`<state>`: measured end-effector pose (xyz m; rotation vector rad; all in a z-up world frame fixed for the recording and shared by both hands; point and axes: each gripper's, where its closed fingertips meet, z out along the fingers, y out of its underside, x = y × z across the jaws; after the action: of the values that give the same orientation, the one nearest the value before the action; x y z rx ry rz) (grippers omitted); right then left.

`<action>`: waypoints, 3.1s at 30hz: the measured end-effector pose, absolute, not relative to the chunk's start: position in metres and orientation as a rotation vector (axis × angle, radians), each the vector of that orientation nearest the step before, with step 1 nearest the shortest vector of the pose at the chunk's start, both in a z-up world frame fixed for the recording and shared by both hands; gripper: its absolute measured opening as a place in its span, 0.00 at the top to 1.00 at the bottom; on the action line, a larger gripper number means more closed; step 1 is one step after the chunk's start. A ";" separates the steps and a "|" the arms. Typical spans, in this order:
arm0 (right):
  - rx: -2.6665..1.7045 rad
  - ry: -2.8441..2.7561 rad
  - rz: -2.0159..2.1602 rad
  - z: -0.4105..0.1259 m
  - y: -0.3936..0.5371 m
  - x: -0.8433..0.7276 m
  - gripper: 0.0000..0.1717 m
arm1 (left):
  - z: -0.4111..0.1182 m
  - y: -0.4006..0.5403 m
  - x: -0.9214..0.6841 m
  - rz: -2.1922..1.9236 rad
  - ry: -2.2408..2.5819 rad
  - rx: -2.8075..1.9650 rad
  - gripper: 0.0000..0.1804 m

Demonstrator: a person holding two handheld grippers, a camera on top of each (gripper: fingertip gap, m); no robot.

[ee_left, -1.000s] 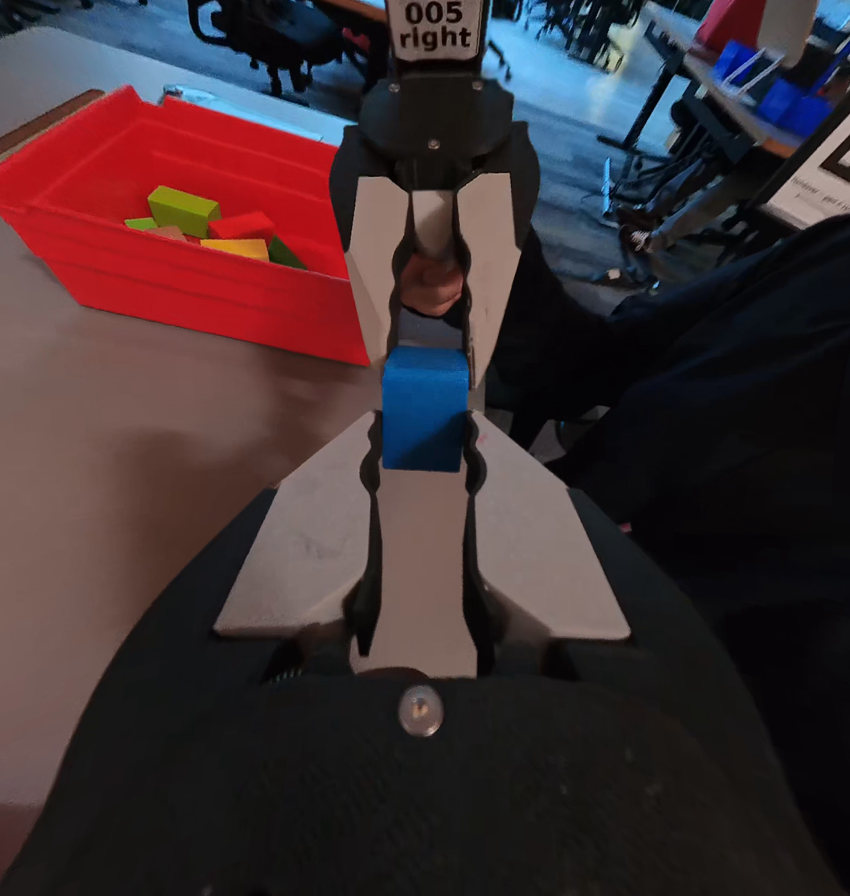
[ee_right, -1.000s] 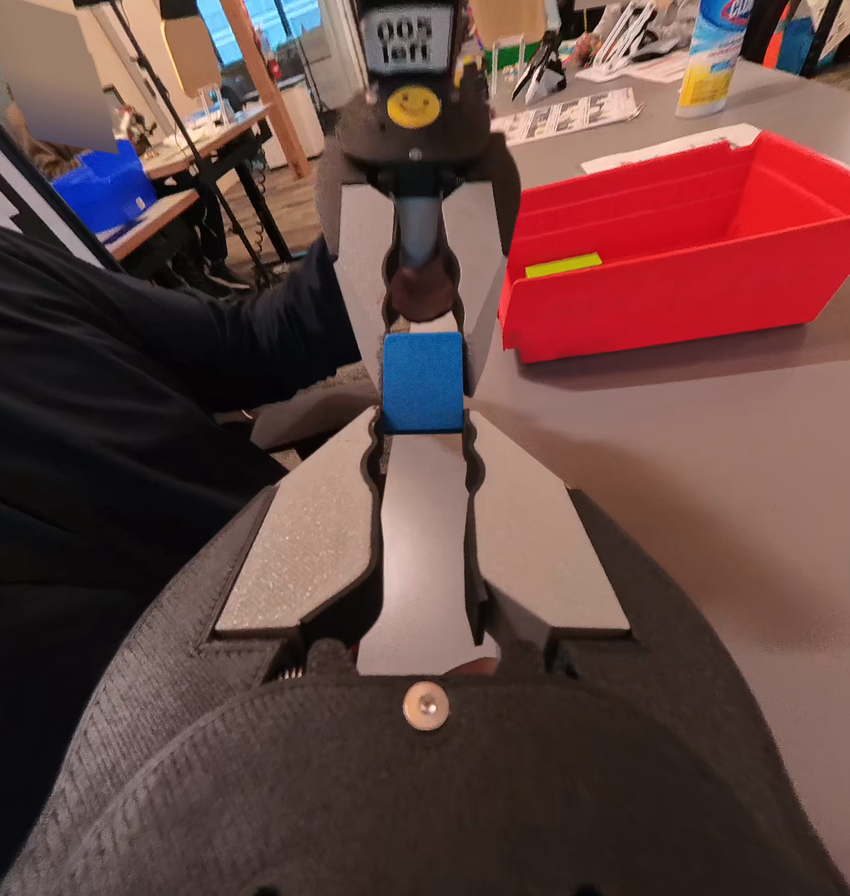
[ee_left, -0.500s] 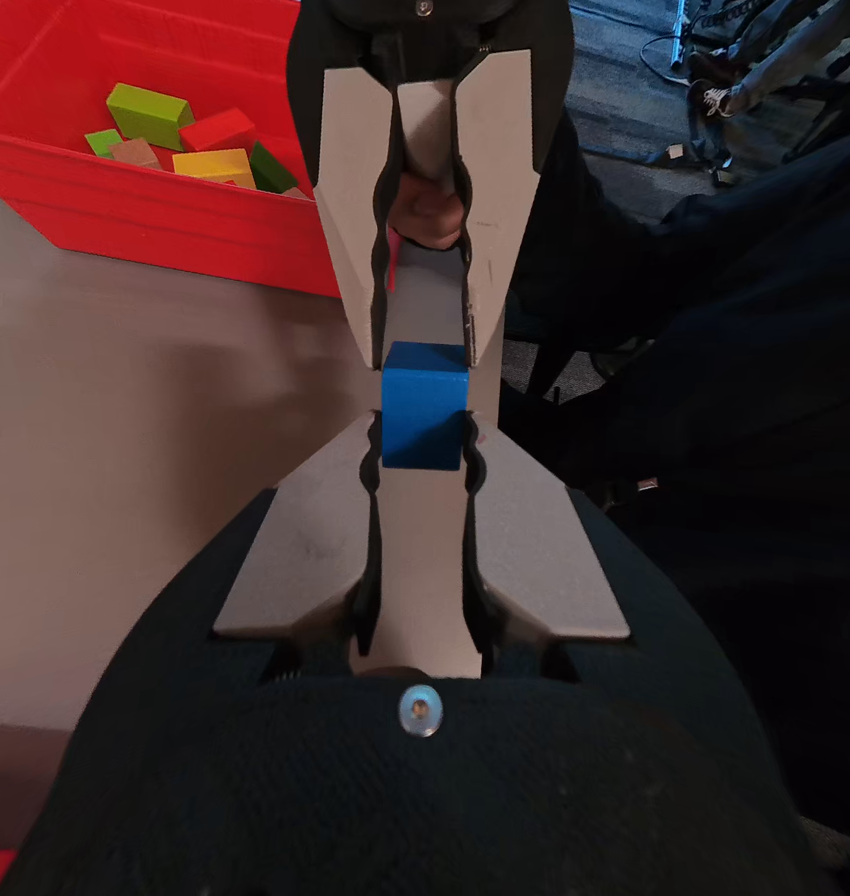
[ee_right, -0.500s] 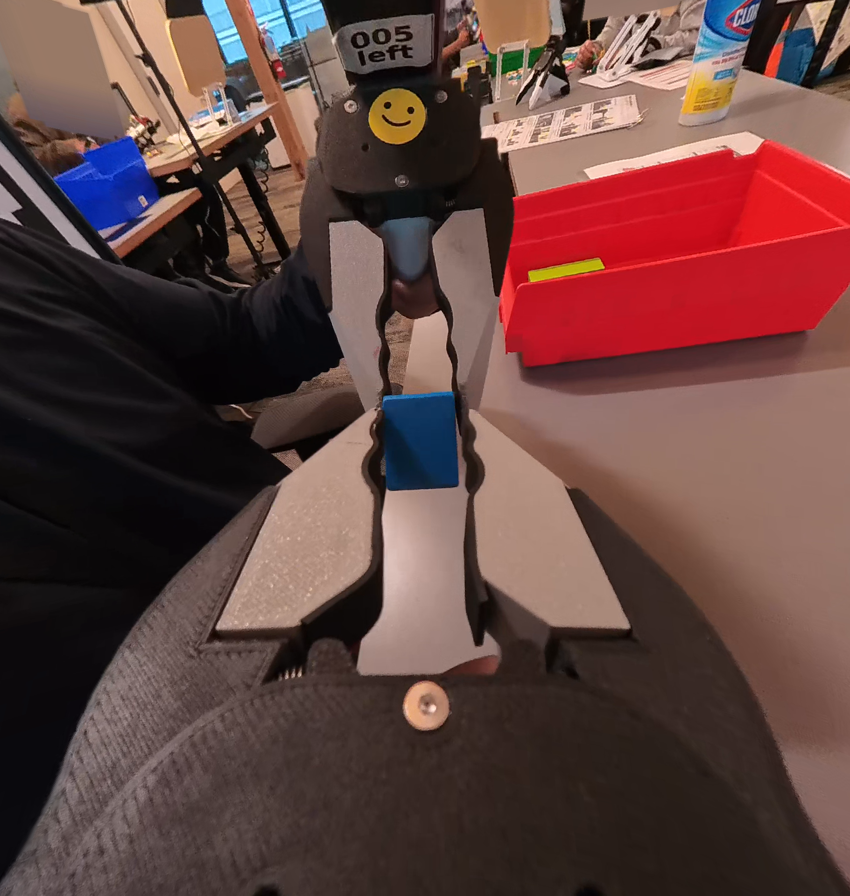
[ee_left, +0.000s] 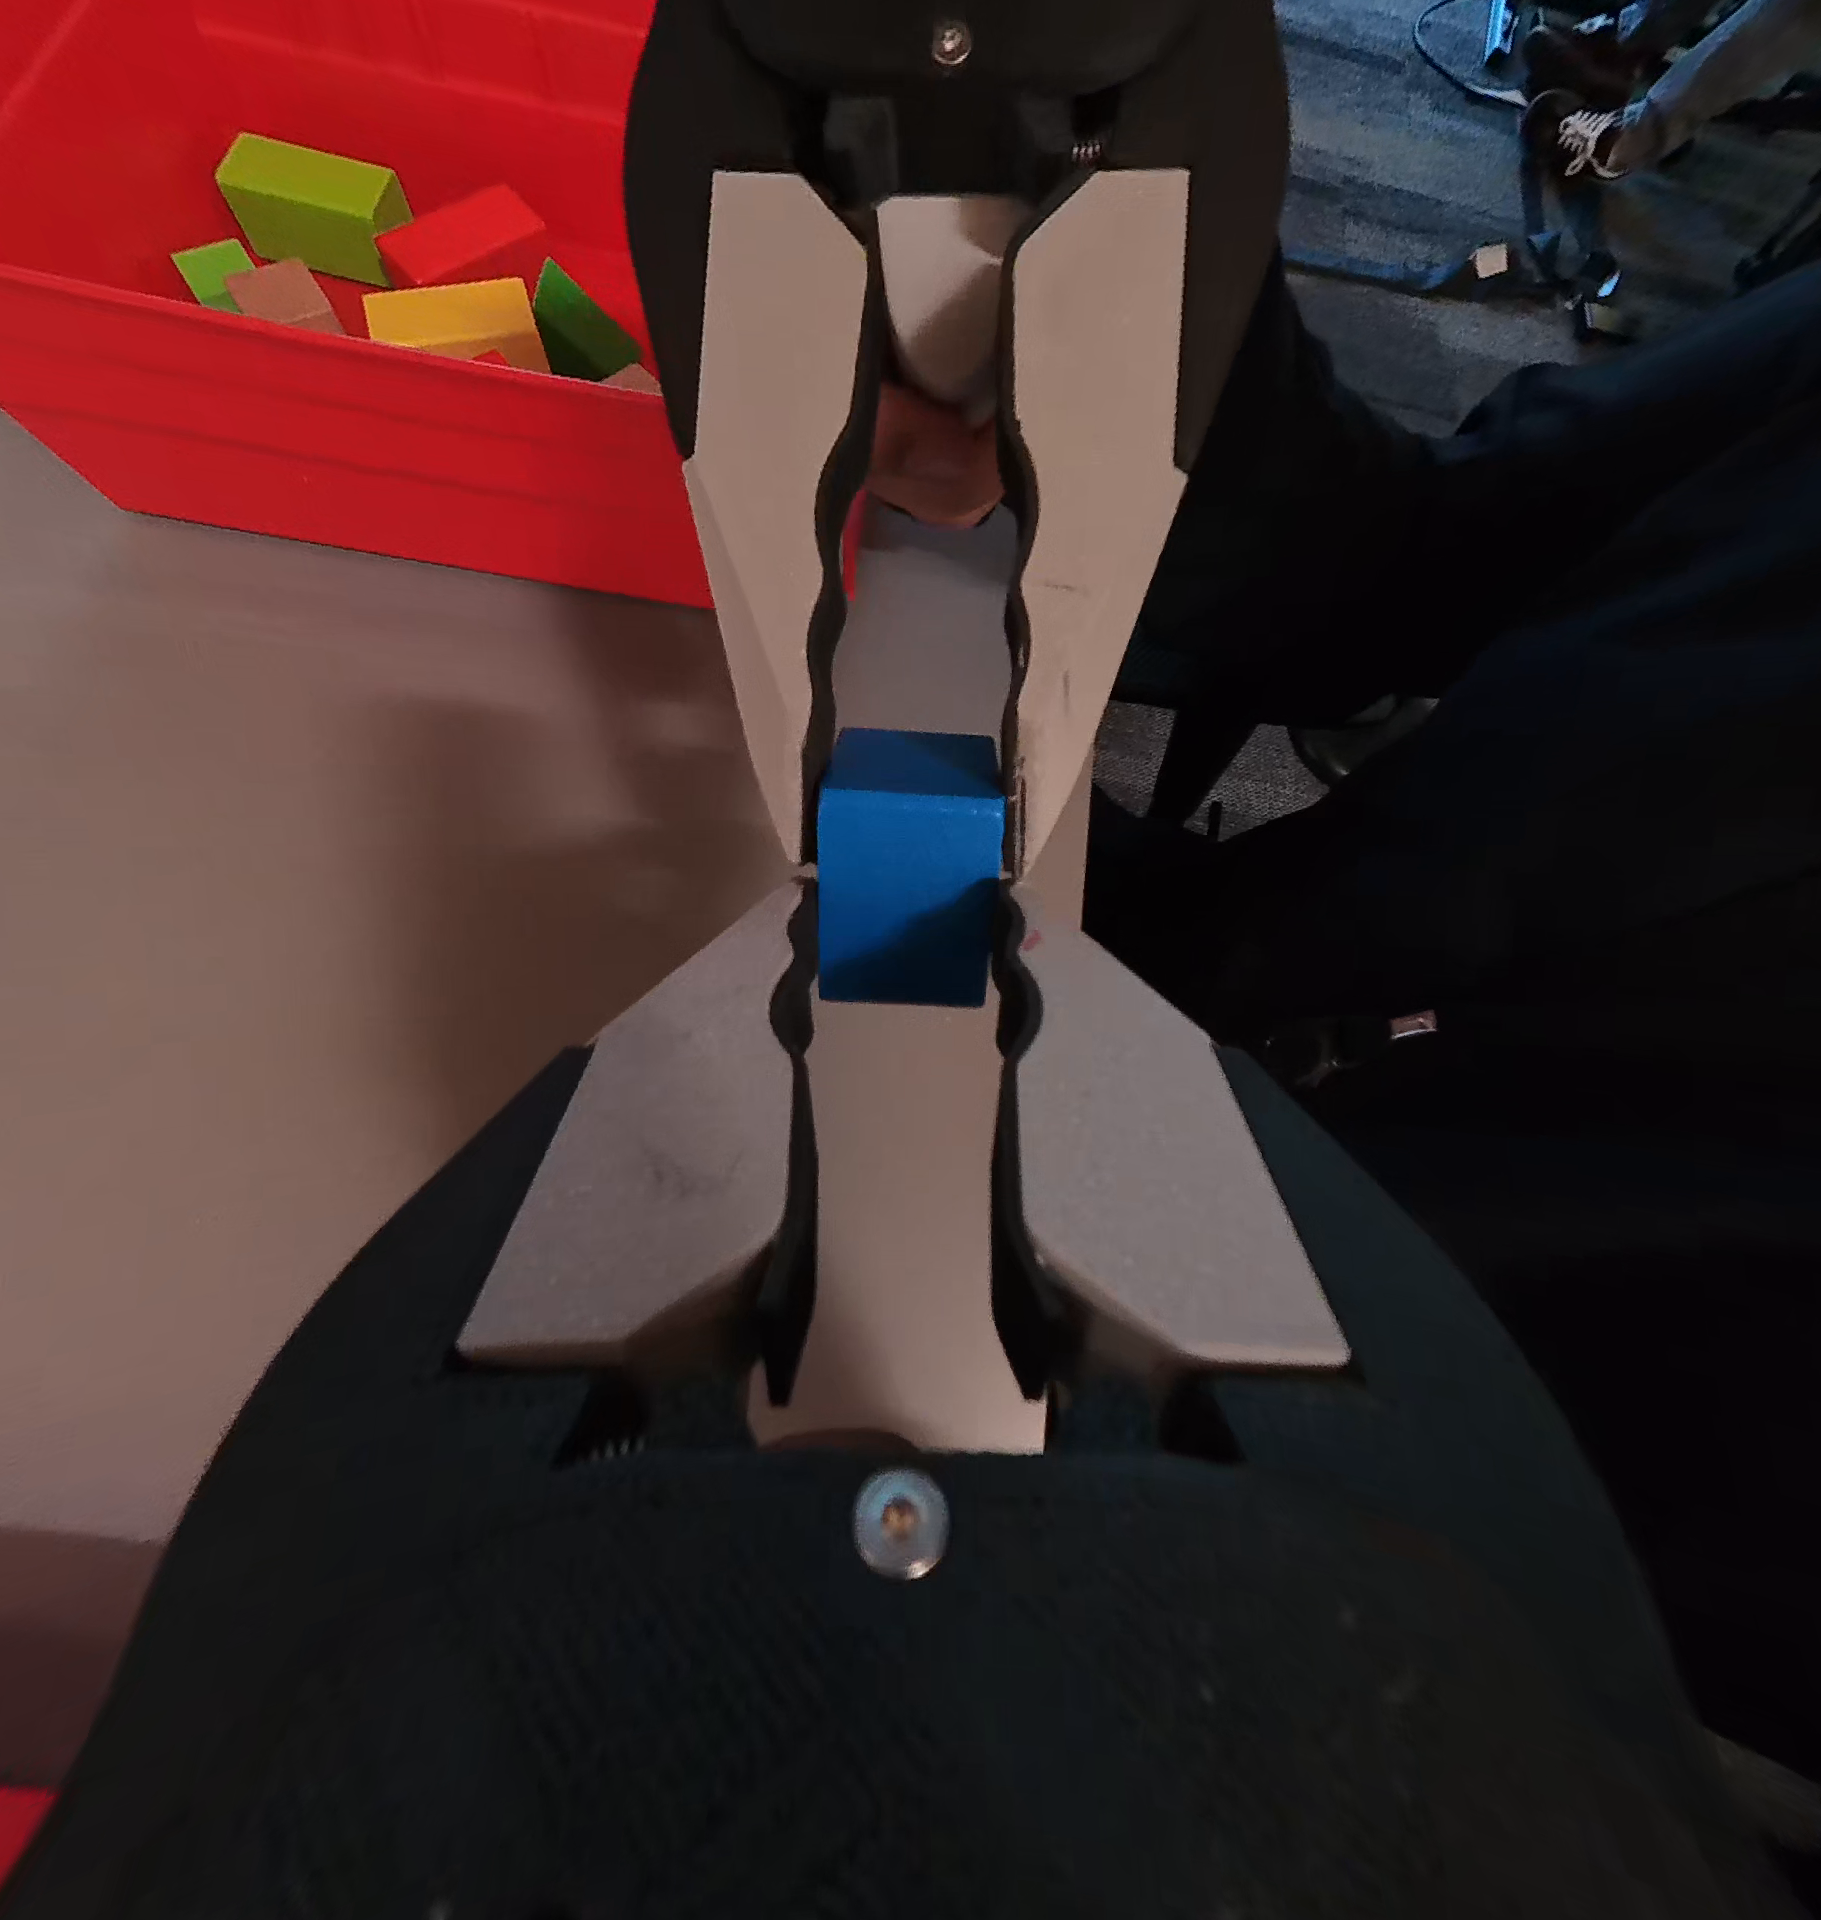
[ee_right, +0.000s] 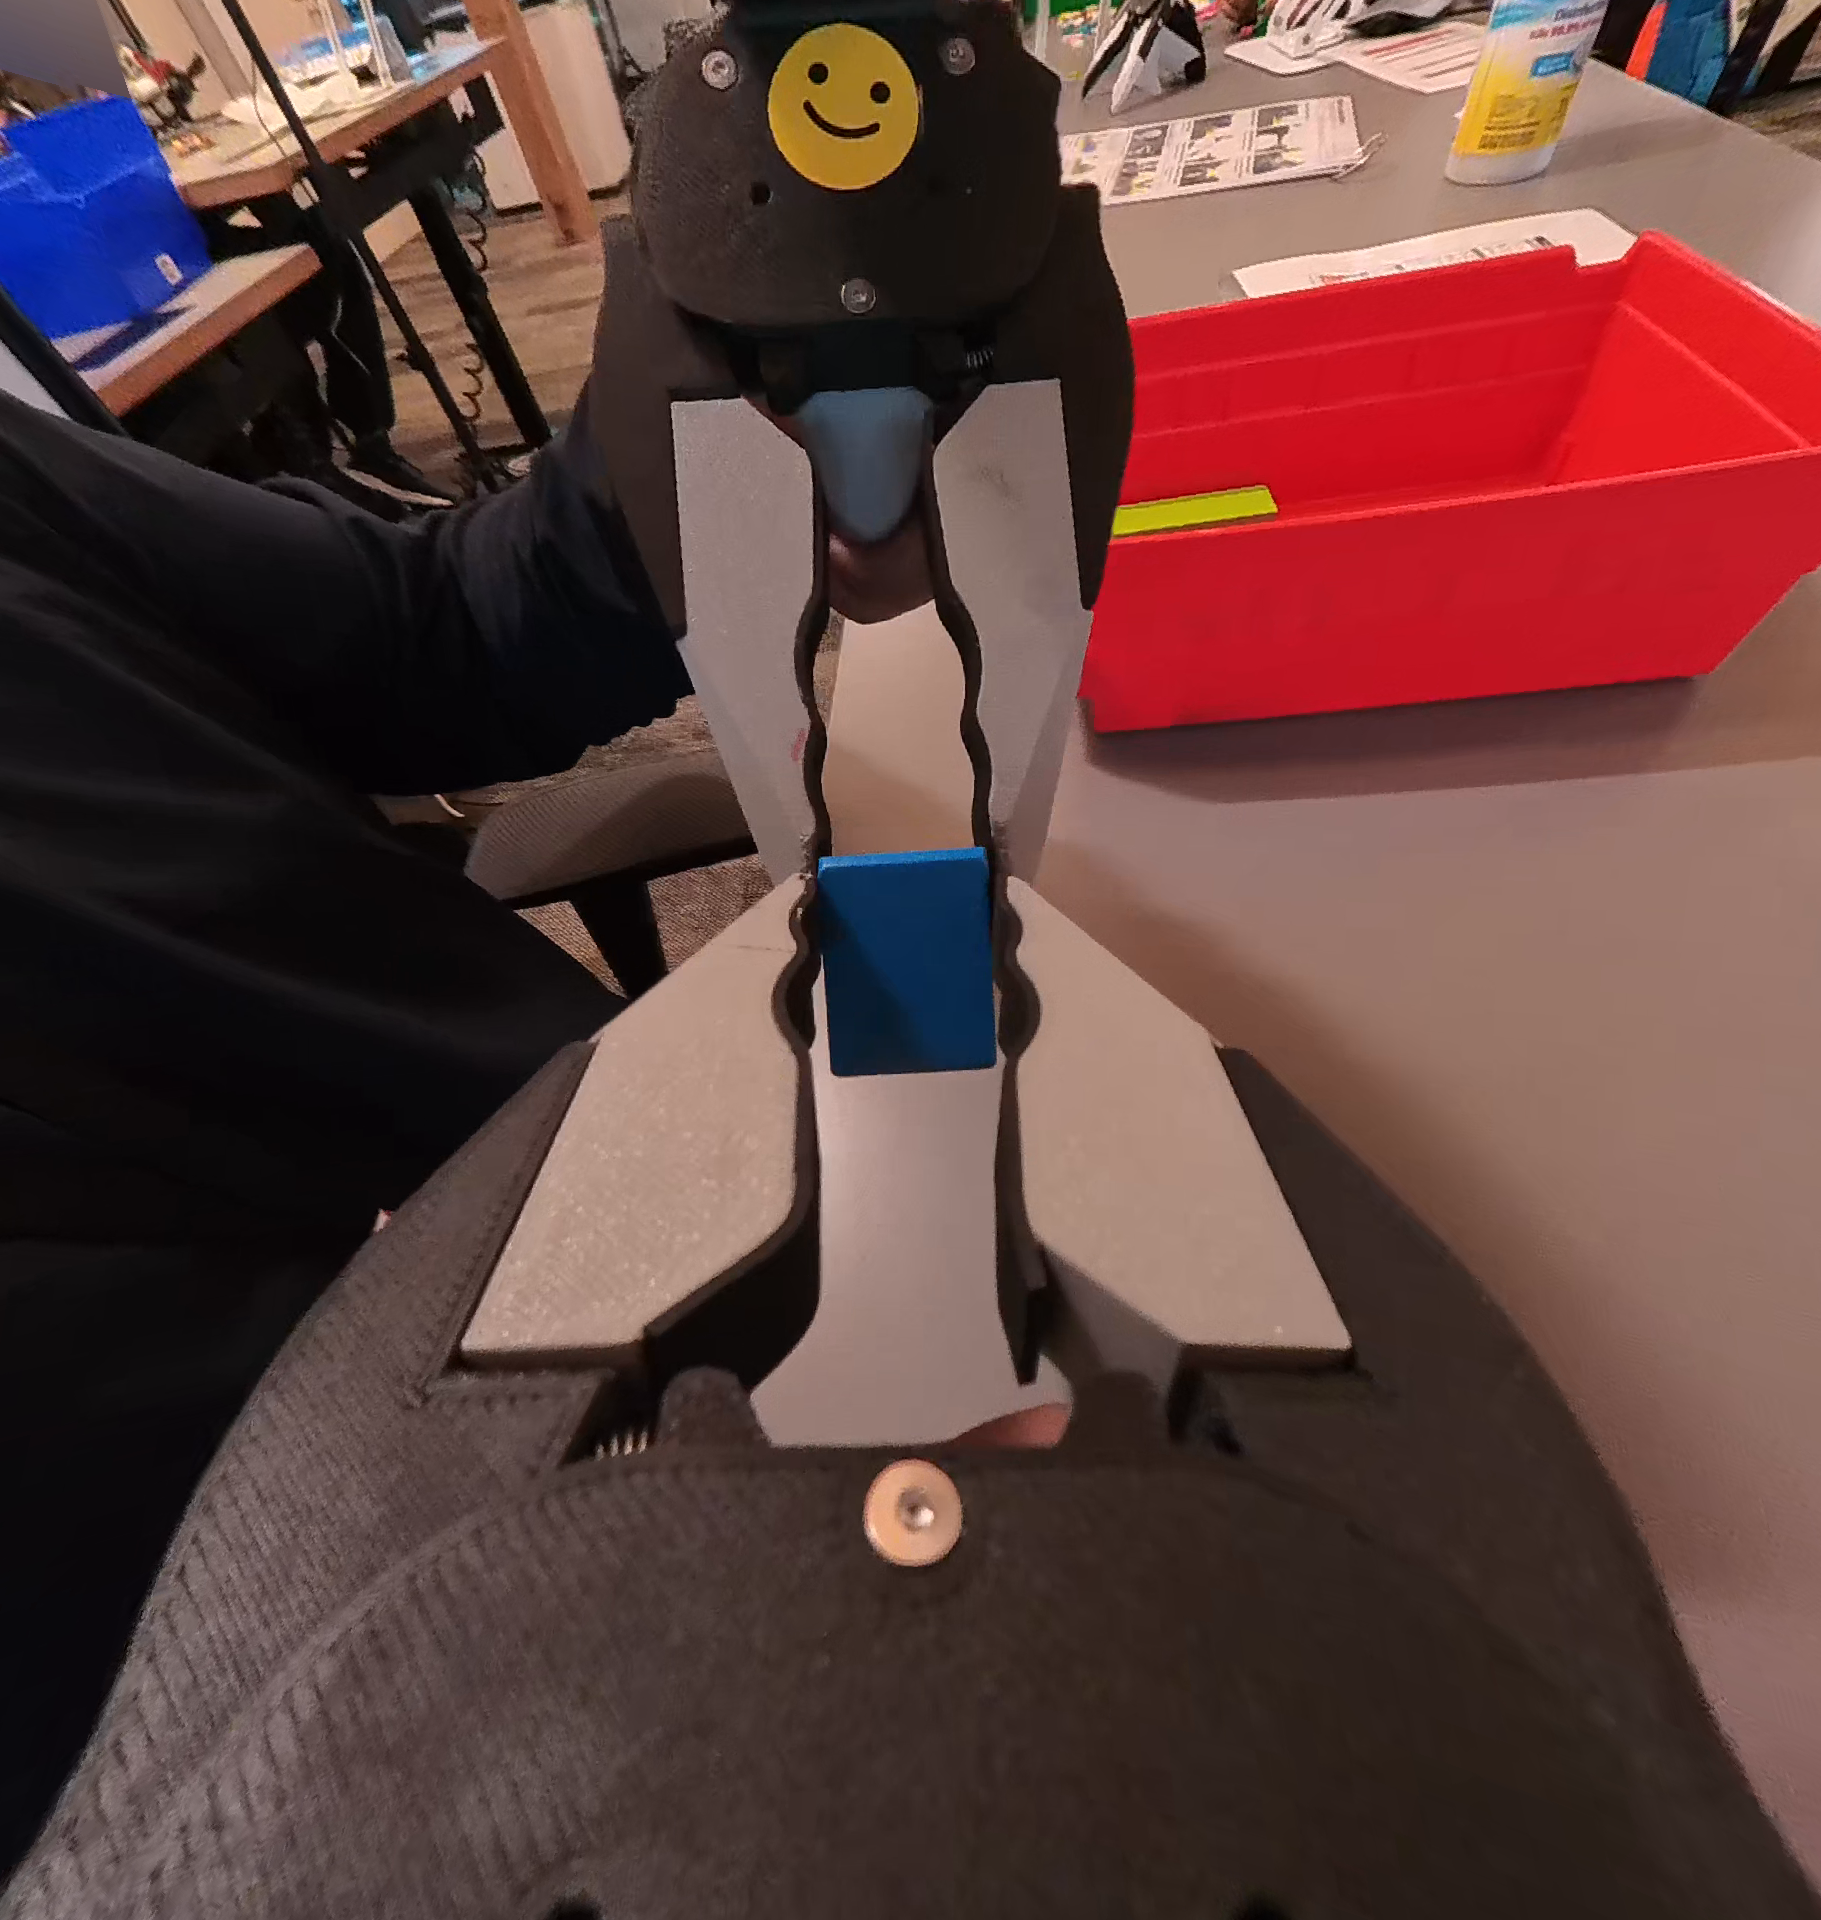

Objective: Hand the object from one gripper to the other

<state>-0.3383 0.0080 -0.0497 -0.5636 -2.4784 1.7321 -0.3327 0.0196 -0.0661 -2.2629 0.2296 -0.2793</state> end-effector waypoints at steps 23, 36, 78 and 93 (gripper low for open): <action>-1.700 -1.851 0.587 -0.131 0.323 -0.355 0.83 | -0.054 -0.011 -0.385 -0.226 0.016 -2.018 0.79; -2.004 -1.641 0.111 -0.198 0.382 -0.368 0.82 | -0.035 -0.055 -0.411 -0.103 -0.103 -1.959 0.79; -1.434 -1.768 0.834 -0.066 0.248 -0.385 0.80 | -0.187 -0.209 -0.555 -0.105 -1.029 -2.644 0.78; -1.386 -1.800 0.839 -0.062 0.234 -0.382 0.80 | -0.200 -0.206 -0.570 0.029 -1.111 -2.630 0.82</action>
<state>-0.3821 0.2336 -0.0624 -1.3863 -1.8003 0.8394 -0.5698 -0.2055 -0.2003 -2.6302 -1.1109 0.0287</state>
